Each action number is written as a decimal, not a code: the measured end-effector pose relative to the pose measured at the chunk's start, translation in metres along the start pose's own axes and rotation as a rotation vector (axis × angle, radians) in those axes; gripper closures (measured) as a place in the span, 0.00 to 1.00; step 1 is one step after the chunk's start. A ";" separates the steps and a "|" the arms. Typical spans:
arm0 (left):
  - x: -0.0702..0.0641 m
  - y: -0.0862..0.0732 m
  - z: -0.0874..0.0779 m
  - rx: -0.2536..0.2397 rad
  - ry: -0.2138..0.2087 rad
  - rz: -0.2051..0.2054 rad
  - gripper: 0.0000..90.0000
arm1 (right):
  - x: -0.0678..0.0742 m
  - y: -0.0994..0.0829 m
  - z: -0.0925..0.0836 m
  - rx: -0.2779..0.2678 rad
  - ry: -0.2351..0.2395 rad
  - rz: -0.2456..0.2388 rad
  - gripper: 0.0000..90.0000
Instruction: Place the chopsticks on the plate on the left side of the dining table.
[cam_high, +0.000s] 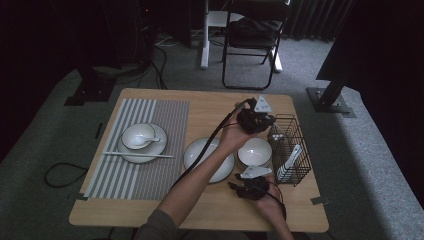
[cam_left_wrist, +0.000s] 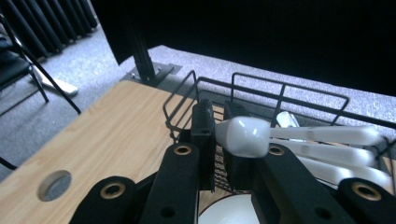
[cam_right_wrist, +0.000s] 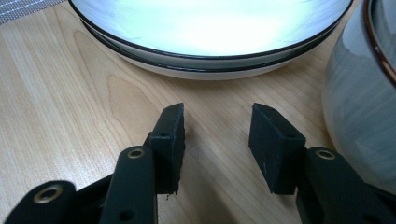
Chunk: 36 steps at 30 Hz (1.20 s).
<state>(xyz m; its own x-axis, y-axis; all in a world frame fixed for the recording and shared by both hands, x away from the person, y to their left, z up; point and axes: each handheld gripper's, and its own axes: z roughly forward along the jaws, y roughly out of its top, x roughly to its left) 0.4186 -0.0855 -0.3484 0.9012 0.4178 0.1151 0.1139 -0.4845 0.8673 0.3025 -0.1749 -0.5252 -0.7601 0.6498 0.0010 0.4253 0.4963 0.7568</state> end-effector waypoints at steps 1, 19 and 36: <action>0.001 0.001 -0.005 -0.004 0.001 0.003 0.94 | 0.000 0.000 0.000 0.000 0.000 0.000 0.61; 0.028 -0.007 -0.111 -0.124 0.014 0.006 0.94 | 0.000 0.001 0.001 -0.001 0.001 -0.006 0.61; 0.032 -0.060 -0.153 -0.031 0.046 0.004 0.94 | 0.004 0.016 -0.010 -0.016 -0.015 -0.054 0.64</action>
<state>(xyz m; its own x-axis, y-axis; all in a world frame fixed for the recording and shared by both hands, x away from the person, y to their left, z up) 0.3771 0.0745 -0.3225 0.8815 0.4509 0.1400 0.0966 -0.4626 0.8813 0.3013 -0.1698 -0.5068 -0.7741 0.6311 -0.0500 0.3760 0.5218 0.7657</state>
